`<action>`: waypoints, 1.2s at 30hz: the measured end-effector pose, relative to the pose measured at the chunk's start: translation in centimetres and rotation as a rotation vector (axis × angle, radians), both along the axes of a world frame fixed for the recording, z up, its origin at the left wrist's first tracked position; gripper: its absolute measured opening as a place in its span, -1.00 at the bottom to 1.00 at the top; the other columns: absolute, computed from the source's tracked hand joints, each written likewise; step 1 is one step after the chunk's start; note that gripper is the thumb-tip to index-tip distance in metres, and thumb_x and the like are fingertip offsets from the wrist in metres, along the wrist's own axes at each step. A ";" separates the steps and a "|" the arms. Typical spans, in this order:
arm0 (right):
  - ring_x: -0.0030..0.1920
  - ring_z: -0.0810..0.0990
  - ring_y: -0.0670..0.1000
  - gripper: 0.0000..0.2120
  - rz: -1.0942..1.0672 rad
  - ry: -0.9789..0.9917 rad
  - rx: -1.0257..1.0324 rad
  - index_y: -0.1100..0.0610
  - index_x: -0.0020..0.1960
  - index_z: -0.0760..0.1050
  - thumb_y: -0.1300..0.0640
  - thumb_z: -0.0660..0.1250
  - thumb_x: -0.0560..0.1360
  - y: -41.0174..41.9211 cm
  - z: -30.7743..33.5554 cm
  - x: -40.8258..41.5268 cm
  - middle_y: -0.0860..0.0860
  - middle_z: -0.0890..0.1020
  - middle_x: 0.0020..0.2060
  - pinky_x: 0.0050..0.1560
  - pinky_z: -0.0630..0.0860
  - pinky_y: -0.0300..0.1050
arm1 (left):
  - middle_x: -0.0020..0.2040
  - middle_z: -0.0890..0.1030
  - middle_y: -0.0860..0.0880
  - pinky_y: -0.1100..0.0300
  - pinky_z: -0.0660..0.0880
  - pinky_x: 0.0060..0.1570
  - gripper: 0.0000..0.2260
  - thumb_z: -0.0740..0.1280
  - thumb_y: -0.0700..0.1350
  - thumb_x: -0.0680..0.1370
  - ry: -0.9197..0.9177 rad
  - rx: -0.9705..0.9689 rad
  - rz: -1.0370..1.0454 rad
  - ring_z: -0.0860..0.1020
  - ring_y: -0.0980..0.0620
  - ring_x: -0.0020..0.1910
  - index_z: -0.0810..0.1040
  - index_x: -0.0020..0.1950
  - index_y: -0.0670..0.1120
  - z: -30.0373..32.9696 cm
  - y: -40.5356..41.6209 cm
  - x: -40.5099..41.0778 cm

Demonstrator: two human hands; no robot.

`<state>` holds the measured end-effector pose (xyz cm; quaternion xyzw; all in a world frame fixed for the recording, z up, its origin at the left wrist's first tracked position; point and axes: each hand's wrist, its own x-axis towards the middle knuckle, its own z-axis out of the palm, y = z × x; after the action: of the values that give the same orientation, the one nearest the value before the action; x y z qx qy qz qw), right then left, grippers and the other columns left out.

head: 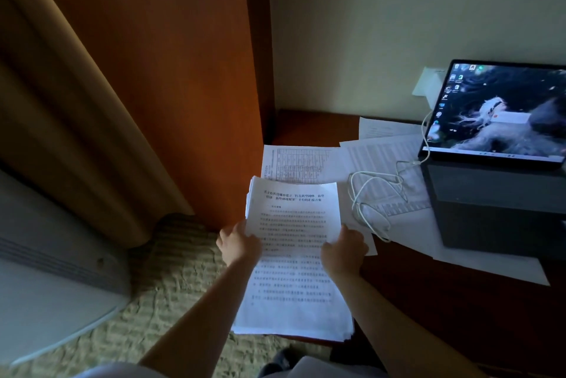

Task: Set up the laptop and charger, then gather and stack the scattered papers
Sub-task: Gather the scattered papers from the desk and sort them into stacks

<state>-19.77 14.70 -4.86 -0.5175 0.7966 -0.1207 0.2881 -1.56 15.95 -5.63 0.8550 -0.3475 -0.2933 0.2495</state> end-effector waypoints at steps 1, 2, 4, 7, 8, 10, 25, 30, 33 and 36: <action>0.21 0.42 0.26 -0.57 0.002 -0.035 -0.002 0.19 0.27 0.41 0.24 0.26 0.39 -0.2 -0.2 0.0 0.19 0.47 0.19 0.23 0.33 0.01 | 0.16 0.53 -0.10 0.02 0.48 0.16 -0.52 0.15 -0.30 0.40 0.092 -0.029 0.011 0.47 -0.14 0.12 0.51 0.27 0.01 0.1 -0.1 0.0; 0.22 0.41 0.26 -0.55 -0.004 -0.069 -0.001 0.21 0.28 0.39 0.25 0.26 0.39 -0.3 -0.3 0.1 0.19 0.46 0.21 0.24 0.31 0.01 | 0.10 0.57 -0.07 0.00 0.54 0.07 -0.51 0.12 -0.32 0.42 0.185 -0.055 0.024 0.52 -0.13 0.04 0.49 0.28 0.02 0.1 -0.2 -0.2; 0.25 0.39 0.26 -0.52 -0.025 -0.110 -0.001 0.23 0.32 0.36 0.27 0.27 0.39 -0.5 -0.2 0.1 0.20 0.43 0.24 0.27 0.28 0.00 | 0.07 0.59 -0.04 0.06 0.59 -0.10 -0.47 0.10 -0.33 0.46 0.278 -0.067 0.043 0.57 -0.09 -0.04 0.40 0.37 0.05 0.4 -0.2 -0.6; 0.29 0.35 0.27 -0.43 -0.058 -0.098 0.006 0.26 0.40 0.27 0.24 0.30 0.41 -0.5 -0.1 0.0 0.22 0.39 0.29 0.30 0.28 0.03 | 0.20 0.53 -0.05 0.12 0.54 -0.11 -0.42 0.13 -0.30 0.49 0.289 -0.033 0.050 0.55 -0.10 0.02 0.22 0.50 0.02 0.4 0.0 -1.0; 0.30 0.33 0.28 -0.39 -0.084 -0.088 0.026 0.26 0.43 0.22 0.21 0.31 0.42 -0.5 0.1 0.2 0.22 0.36 0.32 0.30 0.29 0.06 | 0.19 0.54 -0.05 0.09 0.54 -0.08 -0.46 0.14 -0.30 0.48 0.271 -0.026 0.059 0.55 -0.12 0.02 0.28 0.46 -0.03 0.3 -0.1 -1.1; 0.33 0.29 0.27 -0.35 -0.128 -0.069 0.090 0.24 0.46 0.17 0.16 0.31 0.44 -0.6 0.5 0.7 0.19 0.31 0.36 0.28 0.35 0.11 | 0.09 0.61 -0.11 0.03 0.57 -0.07 -0.58 0.18 -0.29 0.42 0.210 -0.019 0.079 0.58 -0.16 -0.01 0.44 0.28 -0.12 0.0 -0.4 -0.9; -0.25 0.40 0.09 -0.87 0.045 -0.356 -0.026 0.12 -0.38 0.31 0.27 0.11 0.32 -0.6 -0.2 0.9 0.13 0.46 -0.25 -0.37 0.27 -0.14 | 0.11 0.59 -0.33 -0.28 0.56 -0.07 -0.41 0.36 -0.45 0.18 0.910 -0.048 -0.052 0.59 -0.36 0.03 0.45 0.22 -0.29 2.4 1.6 4.9; 0.23 0.42 0.19 -0.80 0.324 0.097 -0.088 0.16 0.02 0.50 0.20 0.28 0.40 -1.5 0.2 -0.9 0.13 0.47 0.10 0.06 0.43 -0.04 | 0.08 0.59 -0.33 -0.22 0.57 -0.09 -0.54 0.23 -0.56 0.37 0.932 -0.055 0.113 0.57 -0.37 0.01 0.49 0.21 -0.23 2.0 3.3 7.2; 0.48 0.03 0.19 -0.27 0.517 0.251 0.098 0.09 0.45 0.16 -0.03 0.34 0.36 -1.9 0.4 -1.4 0.16 0.10 0.45 0.43 0.15 0.07 | 0.02 0.61 -0.31 -0.18 0.60 -0.19 -0.58 0.20 -0.56 0.39 0.943 -0.025 0.145 0.59 -0.33 -0.06 0.53 0.12 -0.20 1.7 4.6 8.8; 0.50 -0.33 0.21 -0.02 0.732 0.346 0.196 0.04 0.55 -0.15 -0.12 0.38 0.35 -2.6 1.0 -1.0 0.17 -0.27 0.51 0.50 -0.19 0.13 | -0.06 0.63 -0.28 -0.11 0.62 -0.28 -0.61 0.18 -0.57 0.39 0.939 -0.024 0.160 0.60 -0.29 -0.14 0.55 0.05 -0.19 1.9 5.5 9.7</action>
<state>-20.74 12.08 -3.83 -0.7494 0.6043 0.1551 0.2217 8.14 21.43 -3.69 0.6511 -0.1337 -0.6237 0.4112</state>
